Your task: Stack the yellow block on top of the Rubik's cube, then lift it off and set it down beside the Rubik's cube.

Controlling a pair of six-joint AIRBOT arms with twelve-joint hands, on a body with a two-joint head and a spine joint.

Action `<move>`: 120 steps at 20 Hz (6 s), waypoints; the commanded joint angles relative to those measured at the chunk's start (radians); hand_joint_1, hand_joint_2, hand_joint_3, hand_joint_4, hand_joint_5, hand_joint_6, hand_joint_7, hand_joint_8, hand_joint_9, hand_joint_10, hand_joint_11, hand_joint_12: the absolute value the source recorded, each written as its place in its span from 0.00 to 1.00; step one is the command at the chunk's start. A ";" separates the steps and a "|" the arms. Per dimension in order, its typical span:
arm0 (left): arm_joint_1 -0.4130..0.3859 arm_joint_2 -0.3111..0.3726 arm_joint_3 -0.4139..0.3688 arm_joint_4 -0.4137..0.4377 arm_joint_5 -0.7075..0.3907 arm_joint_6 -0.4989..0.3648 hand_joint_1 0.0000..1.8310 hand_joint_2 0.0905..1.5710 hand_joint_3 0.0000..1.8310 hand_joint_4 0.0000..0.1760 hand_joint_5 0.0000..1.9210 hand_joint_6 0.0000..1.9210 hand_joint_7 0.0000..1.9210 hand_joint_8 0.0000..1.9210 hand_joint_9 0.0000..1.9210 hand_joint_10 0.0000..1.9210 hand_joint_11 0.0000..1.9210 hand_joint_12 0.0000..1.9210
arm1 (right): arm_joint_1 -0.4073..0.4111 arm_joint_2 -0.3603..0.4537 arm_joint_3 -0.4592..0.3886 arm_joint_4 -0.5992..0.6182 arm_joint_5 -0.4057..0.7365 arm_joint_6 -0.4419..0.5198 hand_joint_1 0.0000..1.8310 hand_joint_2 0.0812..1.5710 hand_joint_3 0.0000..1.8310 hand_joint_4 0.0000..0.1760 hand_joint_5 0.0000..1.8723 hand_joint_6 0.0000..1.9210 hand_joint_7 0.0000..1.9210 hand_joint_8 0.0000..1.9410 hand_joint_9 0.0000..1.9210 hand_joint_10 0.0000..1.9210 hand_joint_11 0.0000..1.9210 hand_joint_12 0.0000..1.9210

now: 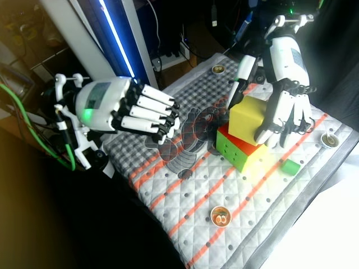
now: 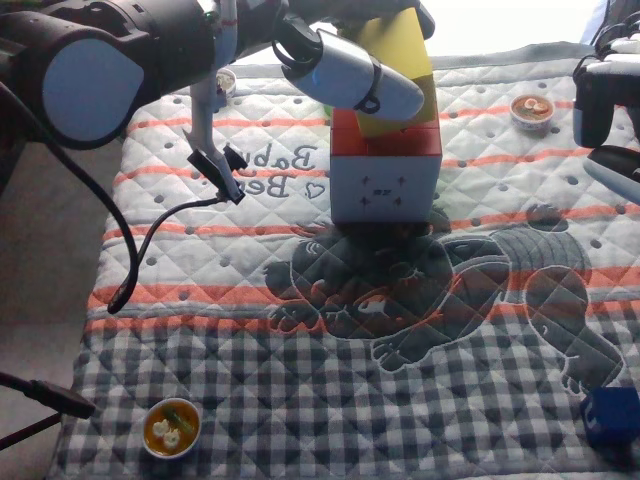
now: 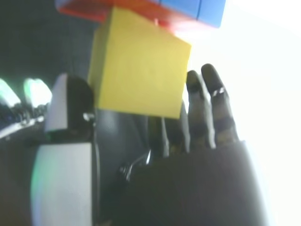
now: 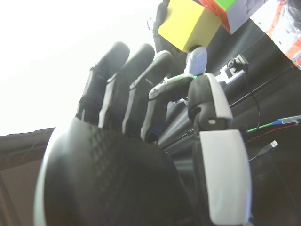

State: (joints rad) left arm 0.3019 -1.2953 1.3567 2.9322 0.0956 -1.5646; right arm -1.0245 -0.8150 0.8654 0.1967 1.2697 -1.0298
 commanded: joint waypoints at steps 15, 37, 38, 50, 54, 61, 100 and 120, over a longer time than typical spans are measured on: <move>0.000 0.019 -0.021 -0.004 0.138 -0.001 0.41 0.65 0.00 0.93 0.09 0.00 0.17 0.01 0.00 0.36 0.00 0.74 | 0.014 0.001 0.010 0.000 0.118 0.008 0.58 0.79 0.00 0.00 0.38 0.73 0.32 0.63 0.27 0.77 0.21 0.96; 0.227 0.396 -0.406 -0.120 0.824 -0.003 0.10 0.75 0.00 0.52 0.17 0.03 0.21 0.04 0.04 0.45 0.00 0.85 | 0.401 -0.161 0.201 -0.095 -0.240 0.009 0.34 0.47 0.00 0.00 0.00 0.00 0.00 0.00 0.00 0.00 0.00 0.38; 0.248 0.408 -0.422 -0.124 0.850 -0.003 0.08 0.76 0.00 0.55 0.19 0.04 0.22 0.04 0.04 0.45 0.00 0.82 | 0.419 -0.174 0.214 -0.098 -0.260 0.009 0.37 0.48 0.00 0.00 0.00 0.00 0.00 0.00 0.00 0.00 0.00 0.32; 0.358 0.443 -0.470 -0.181 0.978 -0.058 0.22 0.88 0.00 0.00 0.20 0.17 0.24 0.09 0.07 0.44 0.00 0.80 | 0.547 -0.321 0.362 -0.099 -0.484 0.009 0.33 0.45 0.00 0.00 0.00 0.00 0.00 0.00 0.00 0.00 0.00 0.00; 0.367 0.443 -0.474 -0.181 0.984 -0.063 0.27 0.89 0.00 0.00 0.14 0.34 0.20 0.21 0.10 0.43 0.00 0.79 | 0.559 -0.364 0.408 -0.098 -0.568 0.009 0.27 0.46 0.00 0.00 0.00 0.00 0.00 0.00 0.00 0.00 0.00 0.00; 0.381 0.443 -0.475 -0.178 0.997 -0.094 0.35 0.92 0.00 0.73 0.20 0.93 0.14 0.35 0.06 0.49 0.00 0.80 | 0.559 -0.399 0.445 -0.099 -0.654 0.009 0.28 0.53 0.01 0.00 0.00 0.00 0.00 0.00 0.00 0.00 0.01 0.01; 0.513 0.496 -0.534 -0.243 1.132 -0.127 0.40 0.92 0.00 0.21 0.22 0.94 0.08 0.59 0.02 0.67 0.00 0.97 | 0.177 -0.073 0.038 -0.147 -0.052 0.015 0.66 0.78 0.00 0.00 0.38 0.61 0.42 0.82 0.48 0.95 0.49 1.00; 0.524 0.484 -0.541 -0.242 1.156 -0.133 0.41 0.92 0.00 0.00 0.22 0.94 0.06 0.73 0.01 0.81 0.00 1.00 | -0.003 -0.193 0.050 -0.067 -0.218 0.019 0.43 0.55 0.00 0.00 0.00 0.38 0.00 0.29 0.00 0.43 0.00 0.85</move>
State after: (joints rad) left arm 0.8291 -0.8085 0.8173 2.6591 1.1191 -1.6863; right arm -1.0389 -1.0103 0.9176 0.1448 0.9356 -1.0138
